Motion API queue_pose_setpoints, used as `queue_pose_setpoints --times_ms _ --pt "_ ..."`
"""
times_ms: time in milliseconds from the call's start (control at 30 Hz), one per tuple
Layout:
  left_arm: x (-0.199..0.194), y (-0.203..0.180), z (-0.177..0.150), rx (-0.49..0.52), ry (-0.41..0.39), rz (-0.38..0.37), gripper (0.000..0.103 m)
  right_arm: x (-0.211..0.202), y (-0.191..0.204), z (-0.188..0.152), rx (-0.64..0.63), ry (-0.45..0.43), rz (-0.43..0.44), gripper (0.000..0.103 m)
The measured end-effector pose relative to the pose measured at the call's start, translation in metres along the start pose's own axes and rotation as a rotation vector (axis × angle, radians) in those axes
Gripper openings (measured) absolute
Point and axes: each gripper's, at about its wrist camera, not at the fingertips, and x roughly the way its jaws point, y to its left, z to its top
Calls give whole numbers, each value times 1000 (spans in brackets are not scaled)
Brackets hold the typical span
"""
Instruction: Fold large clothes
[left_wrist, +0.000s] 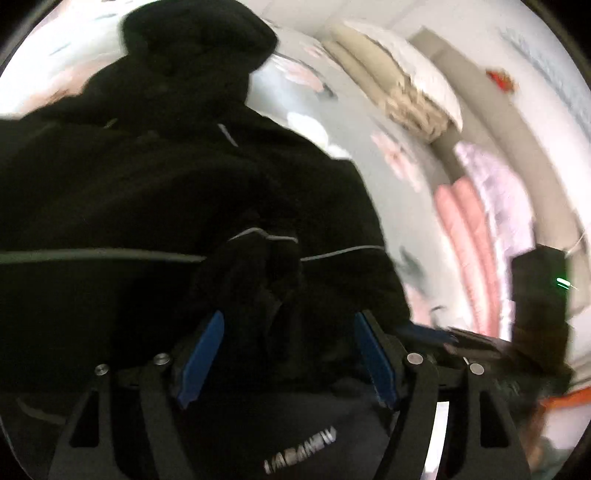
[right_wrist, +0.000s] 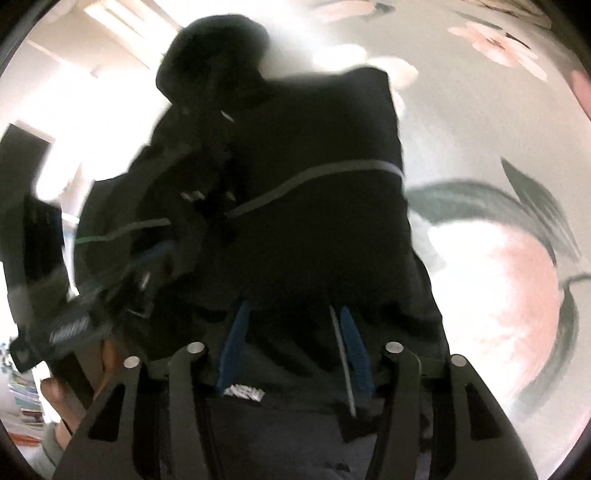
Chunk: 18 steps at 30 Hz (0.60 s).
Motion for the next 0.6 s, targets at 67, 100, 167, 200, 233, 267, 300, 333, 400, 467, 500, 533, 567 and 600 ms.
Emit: queue_pose_setpoints --times_ms 67,100,167,200,233,267,300,333,400,467,500,533,567,600 --pt "-21 12 -6 -50 -35 -6 75 5 7 11 -1 -2 23 73" --pt "-35 22 -9 -85 -57 4 75 10 12 17 -4 2 30 73" --pt "-57 38 -14 -139 -89 32 75 17 19 26 -11 24 17 74" --pt "-66 47 -15 -162 -103 49 75 18 22 28 -26 40 -11 74" --pt "-75 55 -18 -182 -115 68 75 18 25 28 -54 67 -62 73" --pt "-80 60 -18 -200 -128 87 75 18 25 25 -70 103 -120 71" --pt "-87 68 -20 -217 -140 100 75 19 21 20 -63 149 -156 71" --pt "-93 75 -20 -233 -152 110 75 17 15 15 -48 189 -175 71" --pt "-100 85 -19 -257 -173 125 75 8 2 3 -12 246 -193 72" --pt "-100 92 -17 -278 -188 120 75 -8 2 2 0 228 -190 72" --pt "-100 97 -16 -289 -194 110 75 -17 7 5 1 196 -181 72" --pt "-100 99 -16 -295 -195 105 75 -24 11 8 -3 164 -163 72" --pt "-99 101 -16 -298 -195 105 75 -29 21 16 -12 117 -126 72" --pt "-101 103 -16 -296 -194 110 75 -28 31 25 -26 74 -79 72"
